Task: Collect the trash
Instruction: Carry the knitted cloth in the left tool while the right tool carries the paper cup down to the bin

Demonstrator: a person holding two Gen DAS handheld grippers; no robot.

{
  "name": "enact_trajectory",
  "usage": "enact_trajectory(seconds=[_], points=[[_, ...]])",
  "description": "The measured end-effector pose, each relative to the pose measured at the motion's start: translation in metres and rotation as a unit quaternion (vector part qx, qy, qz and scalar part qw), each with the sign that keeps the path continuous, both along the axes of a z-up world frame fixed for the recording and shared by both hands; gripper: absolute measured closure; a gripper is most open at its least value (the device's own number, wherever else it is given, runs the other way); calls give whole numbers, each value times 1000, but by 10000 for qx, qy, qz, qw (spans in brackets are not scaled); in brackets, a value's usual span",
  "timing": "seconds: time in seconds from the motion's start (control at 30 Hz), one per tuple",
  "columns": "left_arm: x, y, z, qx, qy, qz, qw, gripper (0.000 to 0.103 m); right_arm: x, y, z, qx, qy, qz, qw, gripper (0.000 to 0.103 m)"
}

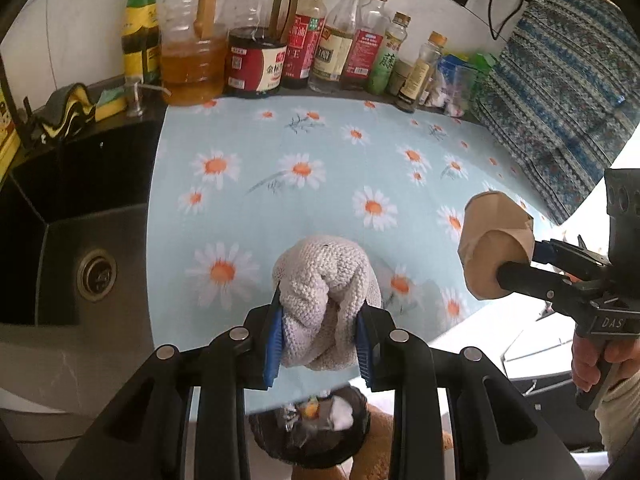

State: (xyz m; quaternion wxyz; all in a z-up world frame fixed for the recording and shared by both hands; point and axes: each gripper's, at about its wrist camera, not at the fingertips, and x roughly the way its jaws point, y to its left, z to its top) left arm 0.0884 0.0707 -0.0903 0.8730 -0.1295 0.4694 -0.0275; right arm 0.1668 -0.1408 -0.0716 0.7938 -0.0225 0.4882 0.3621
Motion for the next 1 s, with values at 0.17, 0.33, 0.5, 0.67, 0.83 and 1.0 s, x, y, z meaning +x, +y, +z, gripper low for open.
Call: enact_trajectory(seconds=[0.17, 0.33, 0.5, 0.67, 0.83, 1.0], points=[[-31, 5, -11, -140, 55, -118, 9998, 75, -33, 10, -4, -46, 17, -48, 10000, 32], [-54, 5, -23, -264, 160, -153, 9994, 75, -64, 20, -15, -88, 141, -96, 9998, 32], [-72, 2, -35, -390, 279, -178, 9987, 75, -86, 29, -28, -171, 294, -37, 9994, 32], [-84, -4, -54, -498, 495, -167, 9974, 75, -104, 33, -46, -316, 470, 126, 9983, 32], [-93, -10, -77, -571, 756, -154, 9954, 75, -118, 31, -66, -458, 666, 227, 9965, 32], [-101, -14, -105, -657, 1082, -81, 9919, 75, -123, 24, -90, -601, 922, 235, 9937, 32]])
